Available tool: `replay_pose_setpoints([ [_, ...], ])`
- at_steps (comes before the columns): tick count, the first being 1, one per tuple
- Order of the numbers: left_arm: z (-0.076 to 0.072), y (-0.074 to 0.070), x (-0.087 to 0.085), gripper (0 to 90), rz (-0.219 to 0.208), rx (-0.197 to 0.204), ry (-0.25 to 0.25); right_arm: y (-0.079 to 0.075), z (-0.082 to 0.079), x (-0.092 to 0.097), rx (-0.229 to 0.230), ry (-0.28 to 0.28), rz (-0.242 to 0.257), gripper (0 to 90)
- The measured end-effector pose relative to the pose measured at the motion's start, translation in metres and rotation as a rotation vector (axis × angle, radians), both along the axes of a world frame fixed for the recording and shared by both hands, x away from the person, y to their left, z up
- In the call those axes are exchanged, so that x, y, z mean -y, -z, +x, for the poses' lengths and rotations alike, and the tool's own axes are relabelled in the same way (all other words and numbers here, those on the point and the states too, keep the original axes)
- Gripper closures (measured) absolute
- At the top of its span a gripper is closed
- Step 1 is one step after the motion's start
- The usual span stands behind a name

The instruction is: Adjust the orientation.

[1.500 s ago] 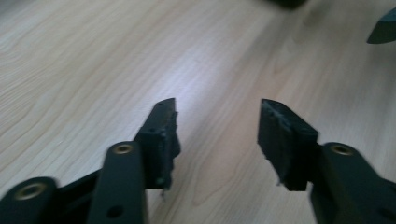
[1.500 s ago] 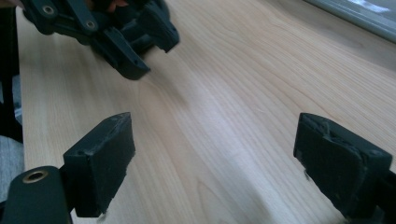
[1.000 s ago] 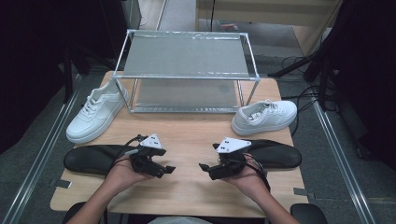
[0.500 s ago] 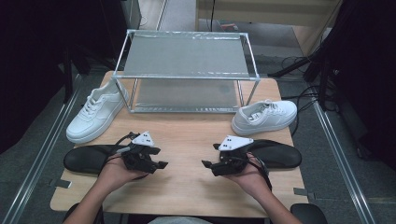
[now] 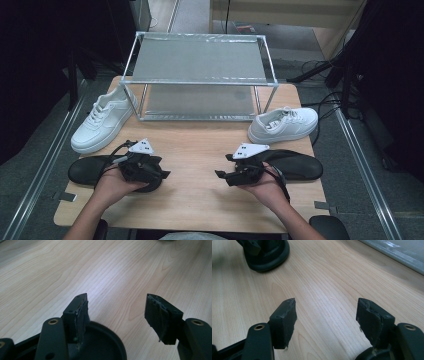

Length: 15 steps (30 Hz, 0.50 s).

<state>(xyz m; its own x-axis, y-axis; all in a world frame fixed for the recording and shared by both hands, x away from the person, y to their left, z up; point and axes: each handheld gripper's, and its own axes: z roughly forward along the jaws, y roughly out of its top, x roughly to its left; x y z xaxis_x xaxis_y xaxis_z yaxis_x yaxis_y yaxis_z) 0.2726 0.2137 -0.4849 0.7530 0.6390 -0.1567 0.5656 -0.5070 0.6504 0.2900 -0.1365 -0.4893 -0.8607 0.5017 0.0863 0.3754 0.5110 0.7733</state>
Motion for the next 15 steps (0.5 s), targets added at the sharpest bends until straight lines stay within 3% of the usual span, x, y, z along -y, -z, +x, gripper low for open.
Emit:
replay_pose_setpoints([
  [15, -0.016, -0.009, -0.034, 40.2, 0.000, 0.008, -0.072, 0.001, 0.006, -0.012, 0.002, -0.044, -0.009, 34.6],
])
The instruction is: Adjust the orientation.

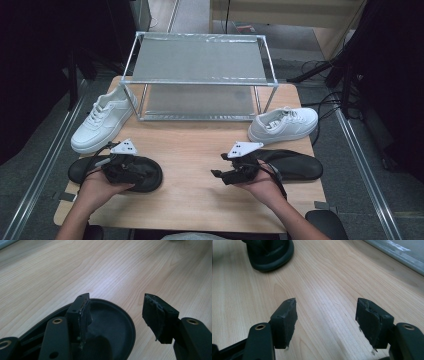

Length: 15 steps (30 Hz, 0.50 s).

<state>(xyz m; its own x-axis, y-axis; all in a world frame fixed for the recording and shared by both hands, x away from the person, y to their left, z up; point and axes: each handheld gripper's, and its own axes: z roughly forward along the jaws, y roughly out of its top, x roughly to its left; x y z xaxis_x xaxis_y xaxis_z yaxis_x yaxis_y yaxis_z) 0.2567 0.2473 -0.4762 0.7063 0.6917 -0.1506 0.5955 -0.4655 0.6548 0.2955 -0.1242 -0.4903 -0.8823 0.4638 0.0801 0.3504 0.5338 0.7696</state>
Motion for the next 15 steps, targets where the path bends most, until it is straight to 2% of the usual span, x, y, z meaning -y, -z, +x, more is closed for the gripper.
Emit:
replay_pose_setpoints([
  [15, -0.016, 0.001, -0.028, 41.1, -0.009, -0.005, -0.079, 0.002, 0.001, -0.013, 0.005, -0.043, -0.027, 34.7],
])
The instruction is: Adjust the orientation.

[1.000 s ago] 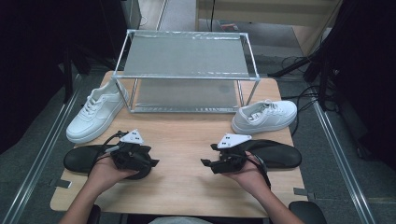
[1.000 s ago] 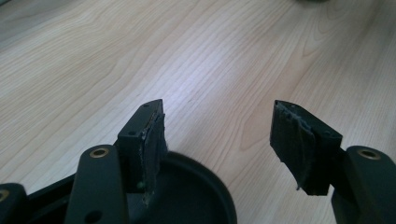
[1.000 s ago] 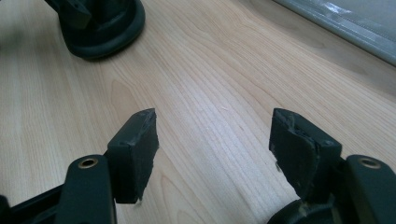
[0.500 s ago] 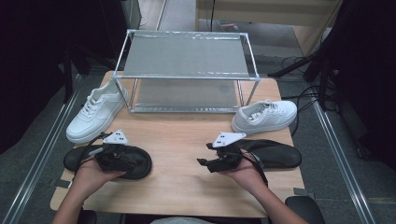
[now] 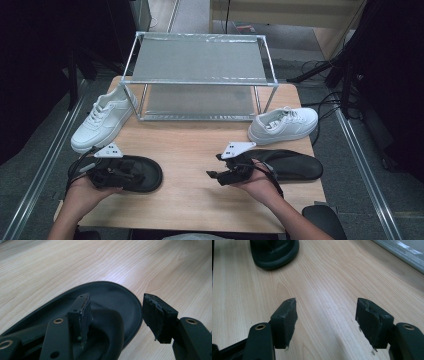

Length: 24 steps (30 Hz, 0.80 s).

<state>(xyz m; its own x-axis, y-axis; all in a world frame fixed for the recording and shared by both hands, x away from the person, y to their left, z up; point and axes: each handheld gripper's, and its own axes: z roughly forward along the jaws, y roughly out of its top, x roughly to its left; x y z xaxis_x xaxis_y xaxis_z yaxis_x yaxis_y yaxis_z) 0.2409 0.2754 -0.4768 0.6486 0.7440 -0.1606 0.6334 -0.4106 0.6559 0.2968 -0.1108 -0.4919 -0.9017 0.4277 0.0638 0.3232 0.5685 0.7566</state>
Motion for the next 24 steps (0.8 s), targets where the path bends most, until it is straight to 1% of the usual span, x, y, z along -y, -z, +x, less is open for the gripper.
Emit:
replay_pose_setpoints([
  [3, -0.003, 0.000, -0.004, 41.1, -0.012, 0.001, -0.013, 0.000, 0.001, -0.002, -0.001, -0.007, -0.002, 34.8],
  [6, -0.007, -0.001, -0.010, 41.1, -0.012, 0.003, -0.027, 0.000, 0.001, -0.004, 0.000, -0.014, -0.003, 34.8],
  [9, -0.011, 0.001, -0.016, 41.2, 0.000, -0.011, -0.044, 0.000, 0.002, -0.006, -0.006, -0.019, -0.005, 34.8],
  [10, -0.012, 0.002, -0.018, 41.8, 0.005, -0.011, -0.048, 0.000, 0.003, -0.006, -0.001, -0.022, -0.007, 34.8],
  [13, -0.015, 0.007, -0.021, 43.8, 0.009, -0.019, -0.049, 0.000, 0.003, -0.009, -0.002, -0.028, -0.009, 34.9],
  [14, -0.016, 0.008, -0.022, 44.8, 0.011, -0.024, -0.042, 0.000, 0.003, -0.009, -0.004, -0.030, -0.010, 35.0],
  [15, -0.016, 0.010, -0.021, 45.5, 0.023, -0.025, -0.038, 0.000, 0.003, -0.010, -0.004, -0.032, -0.010, 35.1],
  [17, -0.016, 0.015, -0.021, 46.6, 0.038, -0.040, -0.025, 0.000, 0.002, -0.011, -0.004, -0.034, -0.013, 35.3],
  [20, -0.013, 0.020, -0.018, 47.5, 0.048, -0.056, -0.004, -0.001, 0.001, -0.011, 0.000, -0.034, -0.015, 35.5],
  [21, -0.012, 0.022, -0.017, 48.1, 0.049, -0.067, 0.005, -0.001, 0.001, -0.010, -0.001, -0.031, -0.014, 35.5],
  [24, -0.009, 0.027, -0.013, 50.0, 0.061, -0.080, 0.032, 0.000, 0.002, -0.010, -0.005, -0.028, -0.015, 35.6],
])
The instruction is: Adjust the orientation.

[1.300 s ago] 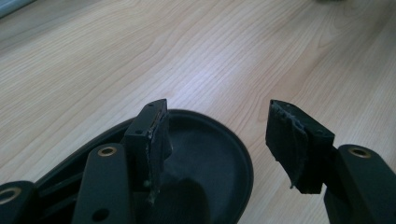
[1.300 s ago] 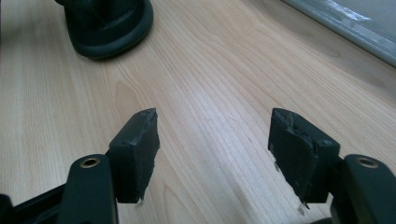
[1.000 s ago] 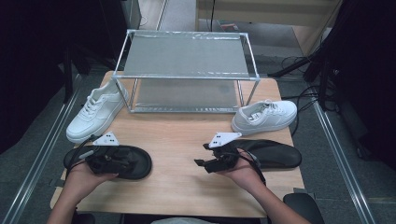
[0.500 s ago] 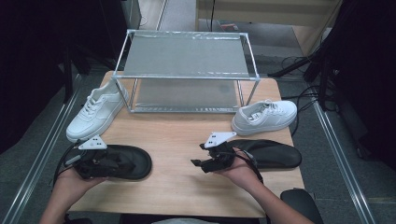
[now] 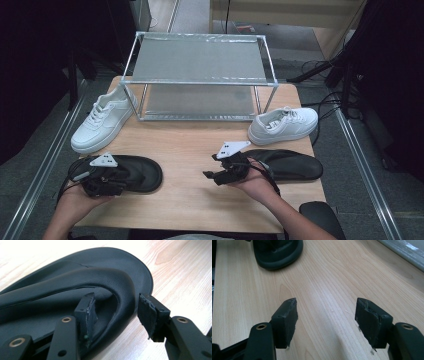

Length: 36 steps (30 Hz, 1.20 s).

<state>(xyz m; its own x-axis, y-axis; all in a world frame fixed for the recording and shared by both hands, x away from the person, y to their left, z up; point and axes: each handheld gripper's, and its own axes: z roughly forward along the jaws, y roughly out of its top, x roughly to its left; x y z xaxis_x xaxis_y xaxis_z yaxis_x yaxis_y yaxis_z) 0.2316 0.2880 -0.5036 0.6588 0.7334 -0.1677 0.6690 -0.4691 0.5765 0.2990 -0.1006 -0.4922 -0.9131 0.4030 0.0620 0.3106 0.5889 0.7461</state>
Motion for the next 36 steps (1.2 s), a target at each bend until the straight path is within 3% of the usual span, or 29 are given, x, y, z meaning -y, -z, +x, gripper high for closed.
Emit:
replay_pose_setpoints([
  [3, 0.002, 0.004, 0.003, 53.1, 0.035, -0.003, 0.019, 0.001, 0.000, 0.000, 0.000, 0.001, -0.004, 35.6],
  [7, 0.002, 0.003, 0.001, 59.2, 0.021, -0.003, 0.022, 0.001, 0.000, 0.000, 0.003, -0.004, -0.006, 35.5],
  [9, 0.002, 0.002, 0.002, 63.0, 0.027, 0.010, 0.039, 0.001, -0.001, 0.000, -0.001, -0.001, -0.009, 35.5],
  [11, 0.002, 0.000, 0.003, 63.7, 0.055, 0.033, 0.022, 0.001, -0.001, 0.000, 0.000, 0.001, -0.010, 35.5],
  [18, 0.007, 0.000, -0.002, 72.5, 0.031, 0.008, 0.015, 0.001, -0.002, 0.001, -0.003, 0.000, -0.015, 35.5],
  [24, 0.012, -0.004, 0.002, 73.6, 0.043, -0.022, -0.010, 0.002, -0.002, 0.002, -0.005, -0.002, -0.019, 35.5],
  [28, 0.016, -0.008, 0.009, 74.2, 0.070, -0.028, -0.009, 0.003, -0.002, 0.002, -0.033, 0.002, -0.007, 35.9],
  [34, 0.021, -0.020, 0.019, 75.0, 0.075, -0.018, -0.016, 0.002, -0.002, 0.005, -0.026, 0.008, 0.000, 36.0],
  [36, 0.024, -0.025, 0.023, 75.1, 0.096, -0.011, -0.026, 0.002, -0.002, 0.006, -0.023, 0.010, 0.002, 36.0],
])
